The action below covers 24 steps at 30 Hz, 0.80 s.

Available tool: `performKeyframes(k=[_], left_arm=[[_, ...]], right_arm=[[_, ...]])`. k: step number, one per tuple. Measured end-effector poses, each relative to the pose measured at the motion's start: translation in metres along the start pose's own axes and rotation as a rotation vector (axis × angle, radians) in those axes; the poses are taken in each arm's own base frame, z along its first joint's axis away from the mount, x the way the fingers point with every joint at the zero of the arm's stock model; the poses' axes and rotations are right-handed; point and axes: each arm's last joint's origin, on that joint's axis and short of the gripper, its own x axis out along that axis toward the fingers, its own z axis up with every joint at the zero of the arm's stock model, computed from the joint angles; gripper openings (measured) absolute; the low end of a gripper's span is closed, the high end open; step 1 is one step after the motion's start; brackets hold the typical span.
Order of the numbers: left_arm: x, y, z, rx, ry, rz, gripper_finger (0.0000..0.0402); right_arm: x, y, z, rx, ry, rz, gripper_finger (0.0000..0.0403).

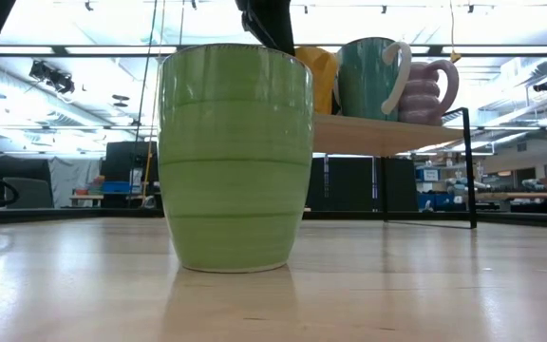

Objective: Place coffee mugs
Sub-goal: Put the yellow mug on the shelf

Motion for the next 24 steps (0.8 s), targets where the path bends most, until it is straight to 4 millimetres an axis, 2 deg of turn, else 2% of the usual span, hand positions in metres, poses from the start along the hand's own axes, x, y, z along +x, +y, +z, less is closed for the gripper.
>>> performKeyframes(k=[19, 24], left_arm=[[0.0, 0.0, 0.006, -0.026, -0.056, 0.001, 0.0166], [-0.013, 0.002, 0.005, -0.082, -0.05, -0.023, 0.0166]], right_arm=[[0.0, 0.0, 0.0, -0.001, 0.001, 0.0, 0.0185], [0.0, 0.0, 0.0, -0.002, 0.001, 0.001, 0.0185]])
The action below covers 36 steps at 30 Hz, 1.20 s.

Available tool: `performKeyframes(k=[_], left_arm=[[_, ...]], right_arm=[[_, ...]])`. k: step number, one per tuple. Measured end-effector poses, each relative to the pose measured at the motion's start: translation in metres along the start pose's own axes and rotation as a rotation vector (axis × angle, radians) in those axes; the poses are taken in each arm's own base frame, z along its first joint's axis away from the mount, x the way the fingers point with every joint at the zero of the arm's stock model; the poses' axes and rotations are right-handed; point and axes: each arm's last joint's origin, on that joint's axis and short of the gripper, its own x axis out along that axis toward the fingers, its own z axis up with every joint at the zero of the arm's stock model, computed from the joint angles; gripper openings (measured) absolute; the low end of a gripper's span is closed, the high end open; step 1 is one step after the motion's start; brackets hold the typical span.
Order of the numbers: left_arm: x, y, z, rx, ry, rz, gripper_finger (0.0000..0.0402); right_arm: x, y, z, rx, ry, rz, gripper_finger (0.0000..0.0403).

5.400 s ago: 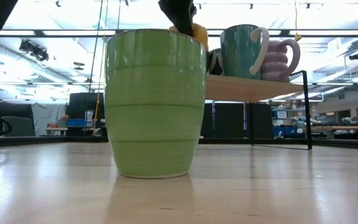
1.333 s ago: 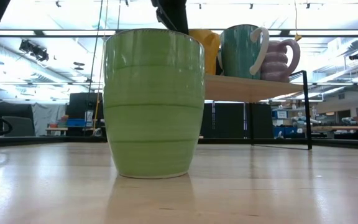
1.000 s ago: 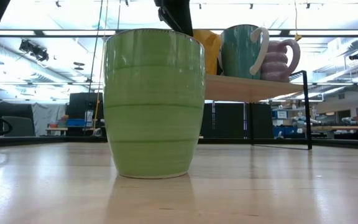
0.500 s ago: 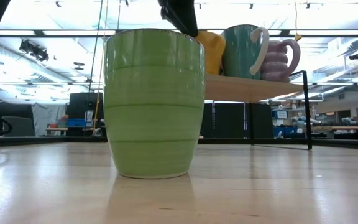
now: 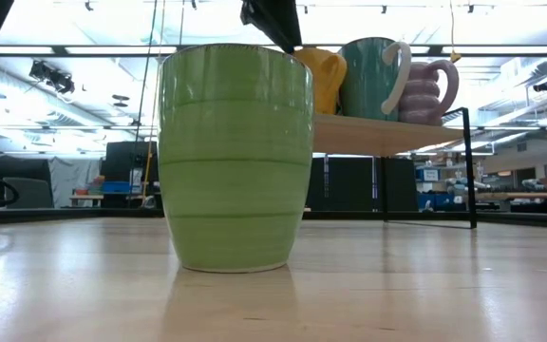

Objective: Place coffee mugs
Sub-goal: Put the yellow mug on the shelf, then put the green mug on the shelf

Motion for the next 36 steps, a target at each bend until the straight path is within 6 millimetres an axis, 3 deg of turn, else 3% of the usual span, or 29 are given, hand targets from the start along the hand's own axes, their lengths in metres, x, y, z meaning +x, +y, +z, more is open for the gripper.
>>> performKeyframes(k=[7, 10, 18, 22, 26, 31, 36], left_arm=[[-0.014, -0.018, -0.002, -0.129, 0.056, -0.265, 0.0166], [-0.016, -0.04, -0.005, -0.206, 0.11, -0.373, 0.0166], [-0.015, -0.097, -0.02, -0.257, 0.189, -0.421, 0.0166], [-0.016, -0.117, -0.028, -0.165, 0.194, -0.411, 0.0166], [-0.011, -0.129, -0.042, -0.063, 0.245, -0.294, 0.0166], [0.013, -0.135, -0.054, 0.056, 0.303, -0.096, 0.0166], [0.035, -0.145, -0.058, 0.268, 0.322, -0.087, 0.0166]], right_arm=[[0.0, 0.0, 0.0, -0.013, 0.002, -0.002, 0.0185], [0.0, 0.0, 0.0, -0.02, 0.003, 0.002, 0.0185], [0.0, 0.0, 0.0, -0.056, 0.005, 0.009, 0.0185], [0.0, 0.0, 0.0, -0.076, 0.009, 0.021, 0.0185], [0.0, 0.002, 0.002, -0.082, -0.005, 0.05, 0.0185], [0.0, 0.005, 0.006, -0.072, -0.042, 0.069, 0.0185], [-0.001, 0.007, 0.009, -0.057, -0.062, 0.106, 0.0185]])
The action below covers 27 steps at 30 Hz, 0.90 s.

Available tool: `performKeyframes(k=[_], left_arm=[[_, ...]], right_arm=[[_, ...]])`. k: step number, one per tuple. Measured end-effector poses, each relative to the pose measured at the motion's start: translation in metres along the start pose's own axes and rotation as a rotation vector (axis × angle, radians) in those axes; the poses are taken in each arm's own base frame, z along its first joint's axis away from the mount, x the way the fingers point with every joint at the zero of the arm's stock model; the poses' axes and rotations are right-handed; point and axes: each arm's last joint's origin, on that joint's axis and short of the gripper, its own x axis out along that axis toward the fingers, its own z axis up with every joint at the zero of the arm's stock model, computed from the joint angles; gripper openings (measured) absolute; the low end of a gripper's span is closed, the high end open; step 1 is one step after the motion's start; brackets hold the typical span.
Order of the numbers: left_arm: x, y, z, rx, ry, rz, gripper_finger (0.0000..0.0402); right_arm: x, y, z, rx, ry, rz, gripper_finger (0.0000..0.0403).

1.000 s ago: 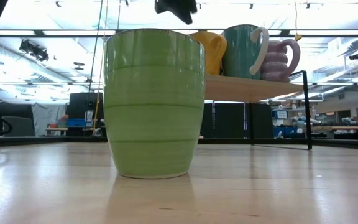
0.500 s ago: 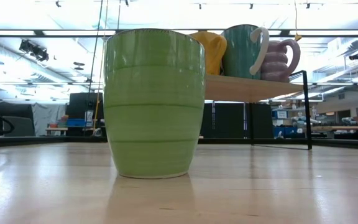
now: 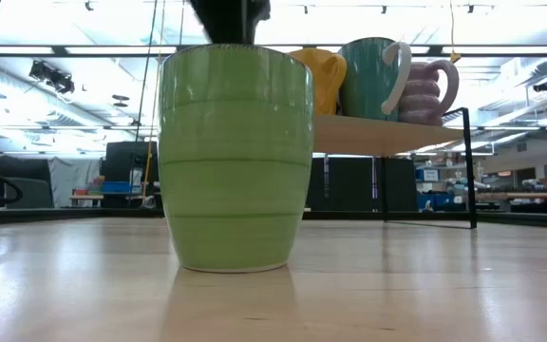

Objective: Place coffee mugs
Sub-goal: Put the green mug on the shelf

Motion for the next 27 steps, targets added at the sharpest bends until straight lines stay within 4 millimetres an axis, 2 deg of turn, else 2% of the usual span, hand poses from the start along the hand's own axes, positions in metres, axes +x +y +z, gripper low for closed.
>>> performKeyframes(k=[7, 14, 19, 27], left_arm=[[0.013, 0.009, 0.004, 0.174, 0.04, -0.008, 0.0165], [0.017, 0.022, 0.008, 0.233, 0.053, -0.116, 0.0142], [0.019, 0.019, 0.009, 0.308, 0.019, -0.112, 0.0129], [0.036, 0.005, -0.002, 0.498, 0.079, -0.116, 0.0116]], right_arm=[[-0.001, 0.002, 0.0, 0.017, 0.0, 0.009, 0.0185], [-0.003, 0.005, -0.002, 0.032, 0.0, 0.026, 0.0185], [-0.005, 0.007, -0.002, 0.03, -0.003, 0.03, 0.0185], [-0.004, 0.007, -0.002, 0.031, -0.006, 0.024, 0.0185]])
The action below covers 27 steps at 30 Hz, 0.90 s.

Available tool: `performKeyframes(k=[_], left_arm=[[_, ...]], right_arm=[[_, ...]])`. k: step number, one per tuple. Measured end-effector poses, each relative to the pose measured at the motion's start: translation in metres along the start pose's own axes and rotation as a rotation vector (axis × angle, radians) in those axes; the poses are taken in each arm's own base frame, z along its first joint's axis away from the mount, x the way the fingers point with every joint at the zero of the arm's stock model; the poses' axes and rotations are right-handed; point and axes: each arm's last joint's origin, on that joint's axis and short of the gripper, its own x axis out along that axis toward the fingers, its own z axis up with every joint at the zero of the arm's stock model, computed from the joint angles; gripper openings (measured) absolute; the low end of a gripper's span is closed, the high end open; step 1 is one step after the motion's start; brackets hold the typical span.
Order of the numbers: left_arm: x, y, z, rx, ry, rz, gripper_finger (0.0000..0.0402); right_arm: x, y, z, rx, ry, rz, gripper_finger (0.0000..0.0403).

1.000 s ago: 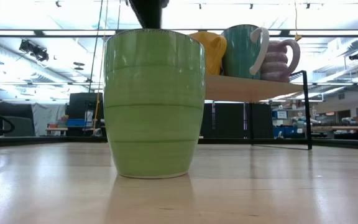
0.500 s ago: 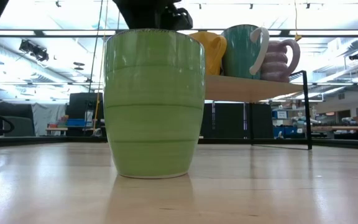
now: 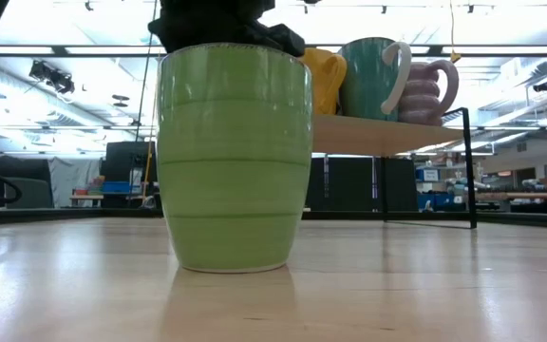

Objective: Place coffee mugs
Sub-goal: Put the green mug on the shelf

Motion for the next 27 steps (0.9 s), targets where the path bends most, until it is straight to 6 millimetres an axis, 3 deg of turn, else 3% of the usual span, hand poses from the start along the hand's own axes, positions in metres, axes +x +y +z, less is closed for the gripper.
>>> performKeyframes(k=[10, 19, 27], left_arm=[[0.007, -0.007, 0.0, 0.052, -0.002, -0.075, 0.0116], [0.005, -0.027, 0.004, 0.09, -0.025, -0.155, 0.0116], [0.002, -0.045, 0.007, 0.008, -0.021, -0.191, 0.0116]], right_arm=[[0.0, 0.0, 0.0, 0.001, -0.002, 0.0, 0.0185], [0.0, 0.0, 0.0, 0.002, -0.004, 0.001, 0.0185], [0.0, 0.0, 0.0, -0.012, -0.004, 0.001, 0.0185]])
